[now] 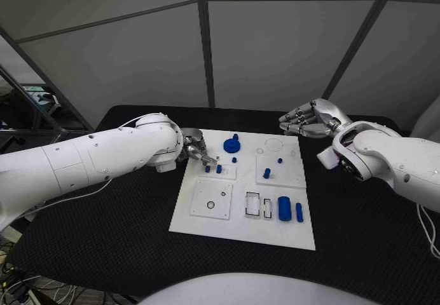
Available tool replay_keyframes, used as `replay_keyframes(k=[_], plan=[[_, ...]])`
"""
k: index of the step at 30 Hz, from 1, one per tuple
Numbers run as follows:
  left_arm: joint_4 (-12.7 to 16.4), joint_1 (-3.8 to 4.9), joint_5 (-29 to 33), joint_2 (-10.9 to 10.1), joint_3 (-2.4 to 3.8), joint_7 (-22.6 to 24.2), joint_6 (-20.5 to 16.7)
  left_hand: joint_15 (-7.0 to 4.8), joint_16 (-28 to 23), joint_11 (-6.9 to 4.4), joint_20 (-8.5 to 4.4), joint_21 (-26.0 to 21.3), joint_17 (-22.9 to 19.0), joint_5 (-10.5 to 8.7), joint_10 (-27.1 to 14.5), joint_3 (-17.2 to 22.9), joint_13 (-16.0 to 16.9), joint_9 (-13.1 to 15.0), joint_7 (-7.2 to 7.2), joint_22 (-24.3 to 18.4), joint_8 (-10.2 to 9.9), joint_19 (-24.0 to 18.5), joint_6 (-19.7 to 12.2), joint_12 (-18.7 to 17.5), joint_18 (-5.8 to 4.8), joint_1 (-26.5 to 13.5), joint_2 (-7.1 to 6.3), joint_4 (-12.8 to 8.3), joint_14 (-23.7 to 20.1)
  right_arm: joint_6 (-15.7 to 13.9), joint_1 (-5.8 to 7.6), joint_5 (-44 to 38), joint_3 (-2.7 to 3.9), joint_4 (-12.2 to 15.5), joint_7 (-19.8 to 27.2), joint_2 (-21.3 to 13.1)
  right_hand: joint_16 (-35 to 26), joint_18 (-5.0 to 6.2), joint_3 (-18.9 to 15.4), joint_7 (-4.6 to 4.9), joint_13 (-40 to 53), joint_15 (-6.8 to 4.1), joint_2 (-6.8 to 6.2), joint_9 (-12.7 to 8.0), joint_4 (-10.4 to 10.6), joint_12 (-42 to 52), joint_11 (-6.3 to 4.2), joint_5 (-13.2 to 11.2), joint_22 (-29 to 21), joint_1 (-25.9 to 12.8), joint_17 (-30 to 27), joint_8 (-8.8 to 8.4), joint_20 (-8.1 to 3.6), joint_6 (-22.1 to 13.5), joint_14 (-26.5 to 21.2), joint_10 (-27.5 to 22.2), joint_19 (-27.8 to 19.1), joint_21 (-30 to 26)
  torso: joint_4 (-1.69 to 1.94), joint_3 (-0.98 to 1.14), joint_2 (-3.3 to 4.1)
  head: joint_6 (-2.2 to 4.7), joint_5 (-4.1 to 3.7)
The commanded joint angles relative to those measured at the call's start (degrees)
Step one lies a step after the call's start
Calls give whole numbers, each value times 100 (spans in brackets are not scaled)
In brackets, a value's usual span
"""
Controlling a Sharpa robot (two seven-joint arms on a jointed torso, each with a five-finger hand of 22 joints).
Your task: Assemble the parts on the task board
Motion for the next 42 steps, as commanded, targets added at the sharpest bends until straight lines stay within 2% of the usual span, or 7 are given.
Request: replay_keyframes(k=[1,9,18,23,42], plan=[[-12,8,-36,17,4,-85,-58,-53,5,8,-4,27,1250,-19,-13,-49,-28,11,-22,568,26,46,-21,1,-124,-47,5,2,520,29,9,18,3,3,35,8,-20,20,27,7,-4,-3,-5,-6,11,-27,21,26,-7,-42,-7,-22,25,-11,-42,-36,-2,-21,8,1,-3,-3,14],[-57,8,-36,-3,4,-83,-186,-38,3,30,2,25,1248,-17,-99,-96,-135,9,8,577,-32,40,-113,-73,-124,-54,18,2,520,28,9,18,3,3,36,7,-20,21,29,8,-4,-3,-1,-6,12,-27,21,30,-12,-45,-12,-21,25,-11,-42,-36,2,-27,1,1,-5,6,11],[26,4,-36,-71,3,-97,122,-48,5,7,5,62,1255,-26,-87,-209,-111,71,-30,615,35,49,9,-78,-131,-54,-28,-4,522,32,9,18,3,1,34,2,-20,21,29,8,-4,-3,-1,-6,12,-27,21,30,-12,-45,-12,-21,25,-11,-42,-36,2,-27,9,-1,-3,2,12],[82,-3,-36,-89,3,-131,249,-67,8,-19,-4,85,1263,-21,-96,-252,-150,126,-62,638,89,56,81,-108,-135,-53,0,-2,524,38,8,18,3,-4,33,7,-20,21,29,8,-4,-3,-1,-6,12,-27,21,30,-12,-45,-12,-21,25,-11,-42,-36,2,-27,5,-2,-5,-1,22],[73,-11,-35,-32,3,-156,336,-92,7,-48,-23,97,1264,-7,-93,-268,-182,208,-90,659,135,59,93,-143,-137,50,45,-31,525,52,6,18,3,-21,33,21,-20,21,29,8,-4,-3,-1,-6,12,-27,21,30,-12,-45,-12,-21,25,-11,-42,-36,2,-27,5,0,-1,-28,28]])
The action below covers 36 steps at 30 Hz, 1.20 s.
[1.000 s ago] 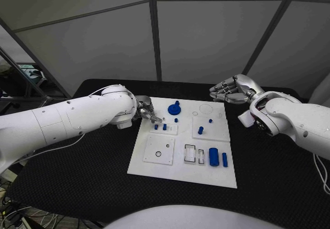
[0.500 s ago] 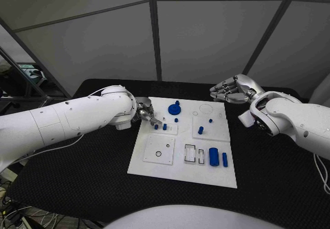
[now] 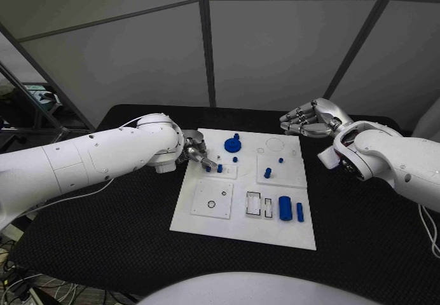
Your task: Assemble the parts on the task board
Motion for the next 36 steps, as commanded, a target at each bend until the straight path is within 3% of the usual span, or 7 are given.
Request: replay_keyframes(k=[1,14,28,36], plan=[[-6,5,-31,11,3,-88,105,-54,8,-52,-4,22,1267,-6,-6,-13,-8,20,-11,662,26,39,29,-44,-138,60,45,-18,525,38,8,18,3,-1,33,6,-20,20,29,8,-4,-3,-1,-6,12,-27,21,30,-6,-45,-7,-21,25,-11,-42,-36,2,-28,2,3,2,-9,2],[-39,4,-31,62,2,-173,310,-63,7,-61,-15,27,1267,1,-5,17,-22,84,-18,677,42,39,6,-73,-140,209,97,-45,525,51,6,18,3,-10,29,13,-20,20,29,8,-4,-3,-1,-6,12,-27,21,30,-6,-45,-7,-21,25,-11,-42,-36,2,-28,-1,0,-2,-29,4],[-57,2,-31,76,2,-206,260,-67,6,-68,-18,17,1266,-2,32,16,56,116,-28,675,67,34,31,-41,-138,243,100,-47,525,56,5,18,3,-11,29,15,-20,20,29,8,-4,-3,-1,-6,12,-27,21,30,-6,-45,-7,-21,25,-11,-42,-36,2,-28,-9,0,-2,-17,1],[-79,2,-31,93,2,-182,68,-82,5,-84,-31,10,1267,11,29,116,61,191,-45,685,83,31,2,-65,-136,387,264,-40,525,57,5,18,3,-9,30,11,-19,21,36,8,-4,-2,10,-5,16,-27,21,40,-18,-51,-20,-20,26,-14,-41,-38,13,-44,2,1,-10,-12,-7]])
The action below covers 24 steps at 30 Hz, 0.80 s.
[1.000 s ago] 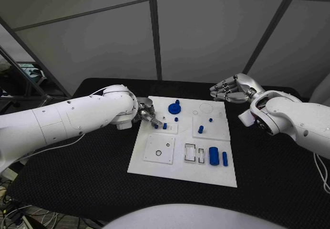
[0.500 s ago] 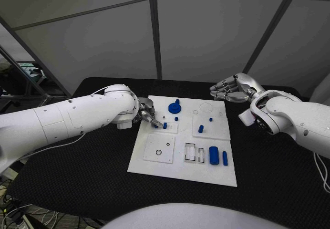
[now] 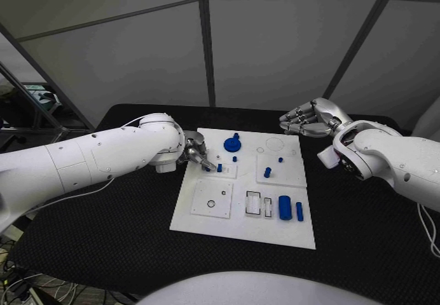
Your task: Assemble the parts on the task board
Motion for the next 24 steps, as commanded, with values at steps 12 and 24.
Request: replay_keyframes(k=[12,24], plan=[[-18,4,206,16,2,26,-162,-82,-2,-68,-71,-26,1261,61,-141,781,-200,116,-57,699,-38,14,-217,-237,-135,838,263,-314,522,57,9,18,3,-3,28,7,-19,22,20,8,-4,-2,10,-5,-1,-27,21,40,-5,-51,-5,-20,26,-14,-41,-38,13,-20,2,1,6,6,6],[24,1,269,9,2,83,-159,-41,-12,1,-30,-72,1255,17,-110,3659,-306,512,11,758,87,8,-331,-476,-134,361,-827,-606,519,88,8,18,3,-8,19,8,-19,22,20,8,-4,-2,10,-5,-1,-27,21,40,-5,-51,-5,-20,26,-14,-41,-38,13,-20,7,0,3,-3,4]])
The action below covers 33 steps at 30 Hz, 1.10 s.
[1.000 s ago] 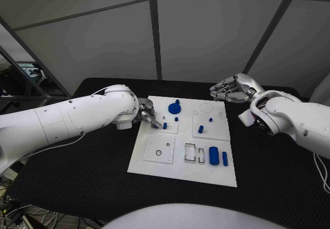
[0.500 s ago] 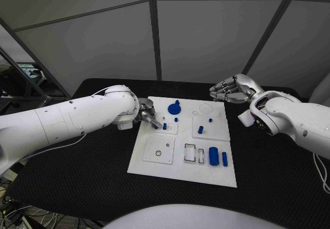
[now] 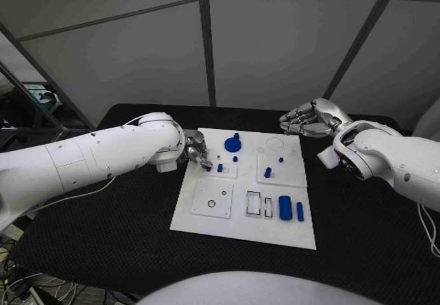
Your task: Assemble the parts on the task board
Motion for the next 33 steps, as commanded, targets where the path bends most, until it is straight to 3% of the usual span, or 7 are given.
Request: replay_keyframes(k=[1,13,20,27,33], plan=[[31,-11,78,13,-6,72,-66,1,-11,-2,15,-42,1257,-28,32,852,-6,95,-11,763,57,11,-28,-43,-133,-176,-101,-671,527,59,9,18,3,1,21,6,-19,21,20,8,-4,-2,10,-5,0,-27,21,40,-6,-51,-6,-20,26,-14,-41,-38,13,-20,1,-1,-4,-5,0],[160,-11,176,-109,14,36,-140,0,-6,-14,9,-50,1271,-21,67,1350,20,266,-10,790,147,23,-53,-55,-133,-531,-213,-965,531,88,7,18,2,-10,5,6,-19,21,20,8,-4,-2,10,-5,0,-27,21,40,-6,-51,-6,-20,26,-14,-41,-38,13,-20,-2,6,-5,3,2],[230,-1,344,-206,70,6,-92,-1,-5,-15,9,-53,1274,-20,67,1434,14,296,-11,795,162,25,-54,-66,-133,-586,-223,-1024,532,97,7,18,2,-14,-3,5,-19,21,20,8,-4,-2,10,-5,0,-27,21,40,-6,-51,-6,-20,26,-14,-41,-38,13,-20,-1,4,0,4,-4],[243,46,444,-247,103,-11,54,1,-5,-17,9,-52,1275,-13,82,1520,31,331,-11,802,183,28,-49,-61,-135,-625,-244,-1108,533,97,7,18,2,-25,-6,7,-19,21,21,8,-4,-2,11,-5,0,-27,22,41,-9,-53,-10,-20,27,-14,-41,-38,15,-25,-2,7,-2,0,2],[101,123,461,-147,108,-37,324,0,-3,-18,9,-26,1278,40,112,1609,68,371,-12,823,211,41,-38,-44,-142,-679,-286,-1197,534,95,7,18,2,-32,-7,16,-18,21,22,9,-4,-2,11,-5,0,-27,22,42,-15,-55,-16,-20,27,-16,-42,-39,20,-32,-9,5,0,-6,8]])
